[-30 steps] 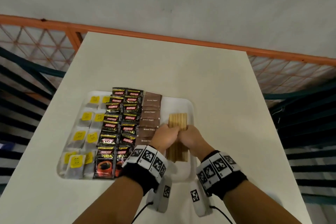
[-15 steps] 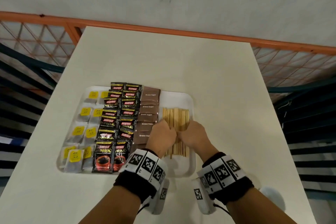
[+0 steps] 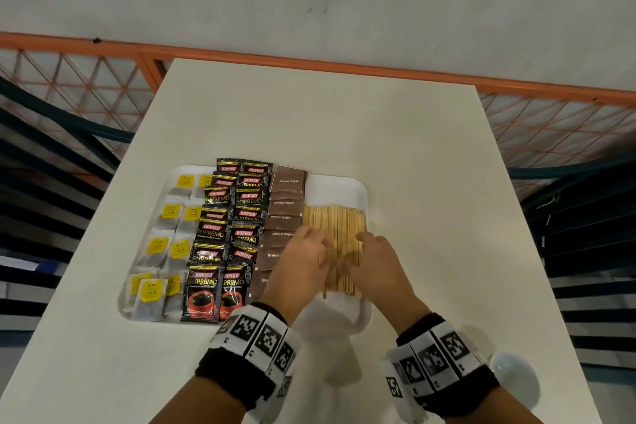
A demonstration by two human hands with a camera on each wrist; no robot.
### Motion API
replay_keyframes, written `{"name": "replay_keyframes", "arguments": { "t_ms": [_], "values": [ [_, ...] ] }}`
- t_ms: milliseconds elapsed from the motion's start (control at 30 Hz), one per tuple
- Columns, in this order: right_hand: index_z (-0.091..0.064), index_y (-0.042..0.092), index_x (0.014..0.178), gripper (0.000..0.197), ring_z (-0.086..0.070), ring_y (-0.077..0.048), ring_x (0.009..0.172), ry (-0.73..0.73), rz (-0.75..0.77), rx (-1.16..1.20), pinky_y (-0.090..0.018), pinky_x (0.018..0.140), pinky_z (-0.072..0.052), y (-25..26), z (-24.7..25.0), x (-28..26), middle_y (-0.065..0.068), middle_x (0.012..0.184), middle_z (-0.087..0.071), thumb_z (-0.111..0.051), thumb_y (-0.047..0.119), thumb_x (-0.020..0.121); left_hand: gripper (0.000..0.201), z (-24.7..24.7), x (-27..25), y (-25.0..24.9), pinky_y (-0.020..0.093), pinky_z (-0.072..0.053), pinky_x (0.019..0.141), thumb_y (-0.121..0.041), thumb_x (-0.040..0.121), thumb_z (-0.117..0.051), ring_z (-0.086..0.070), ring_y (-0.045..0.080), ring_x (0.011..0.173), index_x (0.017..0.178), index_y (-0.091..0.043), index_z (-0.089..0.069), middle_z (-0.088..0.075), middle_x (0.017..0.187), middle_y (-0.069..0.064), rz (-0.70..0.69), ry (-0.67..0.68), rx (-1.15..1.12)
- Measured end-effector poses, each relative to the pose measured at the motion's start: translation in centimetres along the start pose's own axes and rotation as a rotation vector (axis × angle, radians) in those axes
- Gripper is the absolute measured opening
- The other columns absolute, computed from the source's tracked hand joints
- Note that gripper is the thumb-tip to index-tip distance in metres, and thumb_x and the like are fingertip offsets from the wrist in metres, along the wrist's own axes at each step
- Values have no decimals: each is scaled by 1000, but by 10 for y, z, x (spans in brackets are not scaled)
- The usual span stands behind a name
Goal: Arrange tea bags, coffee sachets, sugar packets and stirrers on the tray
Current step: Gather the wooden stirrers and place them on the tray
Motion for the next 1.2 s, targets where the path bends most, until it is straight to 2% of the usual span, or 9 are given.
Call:
{"name": "replay_keyframes", "arguments": {
  "t_ms": [167,333,500,667,733,833,967,1100,1200],
  "values": [
    [-43,11,131,49,-49,-23,111,-15,98,18,-23,91,-40,-3,-3,-21,-9,123,-49,-59,26,87,40,-34,-22,-9,20,-42,93,-18,84,-64,-47,13,110,121,-13,-49,-42,123,-2,-256,218,270],
    [-47,10,129,46,-50,-23,110,-73,150,78,-21,90,-39,-6,-3,-31,-11,123,-49,-60,23,86,23,-38,-21,-5,24,-46,85,-10,90,-51,-49,14,99,112,-12,-53,-47,117,3,-286,165,304],
    [-44,14,130,48,-50,-17,110,-118,135,139,-17,86,-39,-17,-1,-32,-5,124,-47,-60,23,87,24,-25,-26,-6,20,-46,86,-15,86,-59,-49,8,96,111,-15,-57,-49,114,-2,-271,99,206],
    [-43,14,128,43,-55,-16,94,-97,-36,238,-23,79,-46,-50,-5,-38,-6,114,-52,-58,19,88,7,39,-60,44,15,-42,76,-21,84,-64,-52,3,82,90,-20,-61,-47,95,-10,-8,-164,34],
    [-48,10,124,38,-55,-18,89,-56,-82,216,-24,78,-44,-61,-11,-43,-8,106,-57,-57,16,88,11,78,-89,88,22,-43,67,-8,81,-67,-55,10,72,83,-18,-62,-55,88,-2,138,-369,8],
    [-55,8,117,30,-56,-17,82,-57,-126,220,-21,73,-41,-67,-18,-52,-5,96,-61,-57,15,88,14,117,-135,165,33,-44,68,-4,80,-68,-58,22,68,93,-7,-65,-60,88,11,412,-514,-61],
    [-60,7,112,26,-59,-21,80,-151,-197,279,-27,76,-46,-68,-19,-64,-5,90,-63,-59,9,86,37,125,-159,235,41,-50,74,-6,74,-75,-61,31,79,108,-5,-59,-61,97,16,582,-464,-273],
    [-63,7,108,24,-64,-27,85,-207,-310,289,-39,85,-50,-70,-29,-75,-10,95,-69,-58,11,85,27,115,-154,253,40,-48,82,-4,85,-63,-61,31,87,109,-14,-60,-63,93,11,566,-389,-471],
    [-63,9,108,23,-63,-27,87,-243,-350,287,-41,86,-50,-69,-35,-80,-9,94,-69,-56,11,86,25,114,-151,265,36,-48,83,-2,90,-54,-61,27,80,114,-3,-61,-65,86,8,597,-402,-596]
  ]
}}
Point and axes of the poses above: each hand's wrist, its own x-axis towards the middle knuckle, its own z-axis out of the back of the hand, y = z × x, the point moved 8 cm from there along x, towards the middle knuckle
